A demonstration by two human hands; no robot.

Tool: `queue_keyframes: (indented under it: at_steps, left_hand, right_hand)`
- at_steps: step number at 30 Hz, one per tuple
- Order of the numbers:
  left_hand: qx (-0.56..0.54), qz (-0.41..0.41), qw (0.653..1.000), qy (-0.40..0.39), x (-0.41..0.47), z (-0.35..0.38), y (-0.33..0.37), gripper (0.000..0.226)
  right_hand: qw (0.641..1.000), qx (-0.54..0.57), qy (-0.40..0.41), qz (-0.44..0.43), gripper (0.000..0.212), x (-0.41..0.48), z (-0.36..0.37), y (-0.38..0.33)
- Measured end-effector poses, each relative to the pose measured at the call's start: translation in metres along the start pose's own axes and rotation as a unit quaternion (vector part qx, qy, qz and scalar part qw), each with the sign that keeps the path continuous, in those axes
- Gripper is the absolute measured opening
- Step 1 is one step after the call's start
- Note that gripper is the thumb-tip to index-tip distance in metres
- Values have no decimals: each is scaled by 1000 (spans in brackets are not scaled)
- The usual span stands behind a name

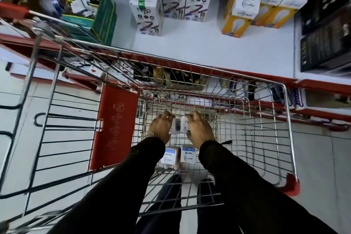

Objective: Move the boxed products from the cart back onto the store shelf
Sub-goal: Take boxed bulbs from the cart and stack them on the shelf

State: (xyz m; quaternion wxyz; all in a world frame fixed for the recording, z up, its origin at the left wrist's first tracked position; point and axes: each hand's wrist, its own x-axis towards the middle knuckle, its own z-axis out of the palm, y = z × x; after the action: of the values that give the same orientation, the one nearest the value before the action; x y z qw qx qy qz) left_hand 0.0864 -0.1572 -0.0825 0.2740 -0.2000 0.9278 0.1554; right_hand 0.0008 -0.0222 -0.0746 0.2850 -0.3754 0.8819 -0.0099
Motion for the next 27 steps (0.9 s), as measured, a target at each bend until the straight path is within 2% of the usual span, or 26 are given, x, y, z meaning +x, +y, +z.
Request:
queue_keyframes:
  at_steps: [2, 8, 13, 18, 21, 27]
  left_hand:
    - [1, -9, 1000, 14, -11, -10, -1, 53]
    - [17, -5, 997, 69, -53, -58, 7, 76]
    - [18, 2, 991, 136, -84, -100, 18, 68]
    - [43, 45, 976, 207, -100, -138, 27, 70]
    - [41, 62, 964, 257, -105, -161, 32, 64]
    - [39, 81, 935, 343, -110, -215, 35, 68]
  right_hand:
    - [1000, -5, 12, 3, 70, -9, -9, 0]
    - [999, 11, 51, -1, 79, -46, -60, -9]
    - [996, 31, 79, -17, 80, -72, -102, -14]
    - [986, 50, 152, -46, 81, -91, -142, -13]
    - [979, 54, 185, -62, 80, -96, -167, -11]
    - [964, 25, 252, -84, 77, -94, -216, -11]
